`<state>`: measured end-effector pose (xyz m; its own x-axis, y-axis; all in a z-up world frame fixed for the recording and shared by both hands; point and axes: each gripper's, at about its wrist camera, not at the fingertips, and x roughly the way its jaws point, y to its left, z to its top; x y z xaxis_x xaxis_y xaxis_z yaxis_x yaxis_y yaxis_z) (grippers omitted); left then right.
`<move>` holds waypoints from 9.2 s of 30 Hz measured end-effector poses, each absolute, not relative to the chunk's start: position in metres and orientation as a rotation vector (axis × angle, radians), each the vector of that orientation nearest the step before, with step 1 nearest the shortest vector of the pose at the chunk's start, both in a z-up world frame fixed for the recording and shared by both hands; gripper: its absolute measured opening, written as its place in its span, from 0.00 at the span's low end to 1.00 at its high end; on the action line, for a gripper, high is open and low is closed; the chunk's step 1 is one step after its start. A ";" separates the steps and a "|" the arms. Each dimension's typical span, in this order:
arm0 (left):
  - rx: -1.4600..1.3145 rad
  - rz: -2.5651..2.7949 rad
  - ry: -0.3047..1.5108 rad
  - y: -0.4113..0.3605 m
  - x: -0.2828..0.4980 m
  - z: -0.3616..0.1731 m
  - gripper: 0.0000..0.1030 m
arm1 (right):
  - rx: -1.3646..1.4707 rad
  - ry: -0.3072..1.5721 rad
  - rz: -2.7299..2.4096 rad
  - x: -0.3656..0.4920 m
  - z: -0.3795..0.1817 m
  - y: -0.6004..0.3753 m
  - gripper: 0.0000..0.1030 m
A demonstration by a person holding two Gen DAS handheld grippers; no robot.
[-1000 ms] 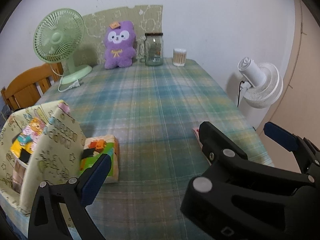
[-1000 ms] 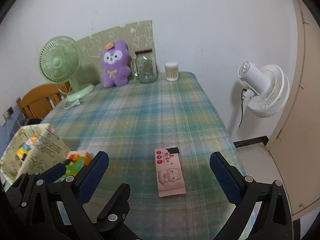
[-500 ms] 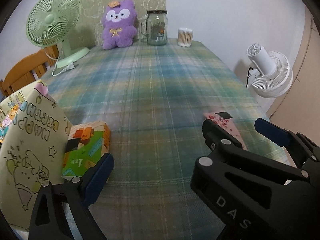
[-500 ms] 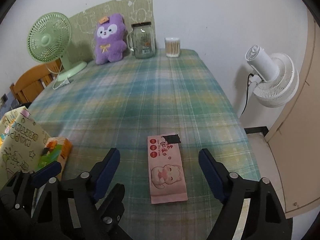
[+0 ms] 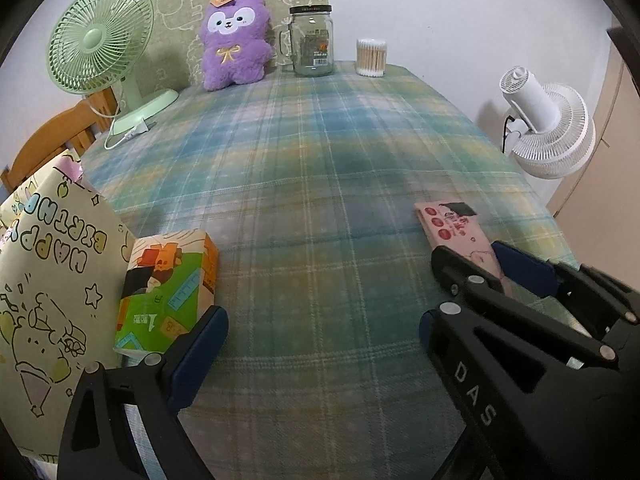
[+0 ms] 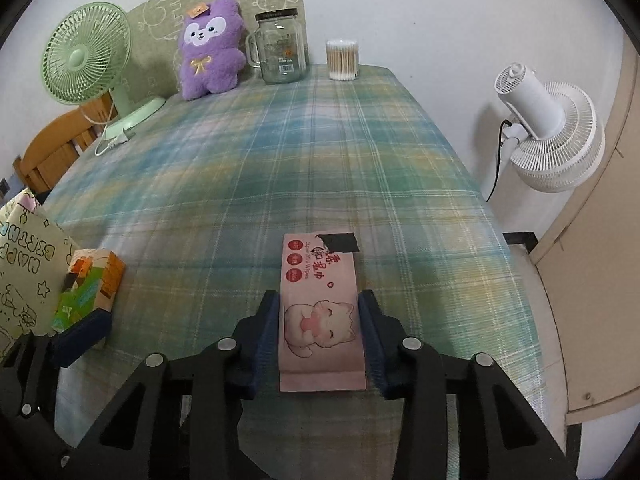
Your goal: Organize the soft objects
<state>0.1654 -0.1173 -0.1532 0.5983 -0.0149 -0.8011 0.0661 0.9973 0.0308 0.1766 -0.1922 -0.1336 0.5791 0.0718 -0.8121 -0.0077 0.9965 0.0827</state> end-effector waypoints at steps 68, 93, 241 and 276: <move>-0.050 0.032 0.899 -0.045 0.146 -0.144 0.49 | 0.029 0.882 0.110 0.150 -0.103 -0.126 0.42; 0.009 -0.033 0.773 -0.053 0.093 -0.096 0.49 | 0.058 0.755 0.071 0.090 -0.053 -0.131 0.42; 0.017 0.036 0.639 0.094 0.066 -0.028 1.00 | 0.019 0.677 0.287 0.085 0.007 0.018 0.91; 0.019 0.000 0.484 0.020 0.011 0.043 1.00 | 0.058 0.415 0.040 0.007 0.087 -0.108 0.98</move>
<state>0.0113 0.0205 0.0426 0.8851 0.0050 -0.4653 0.0041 0.9998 0.0184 0.0071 -0.1075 0.0875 0.9142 0.0506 -0.4022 -0.0269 0.9976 0.0642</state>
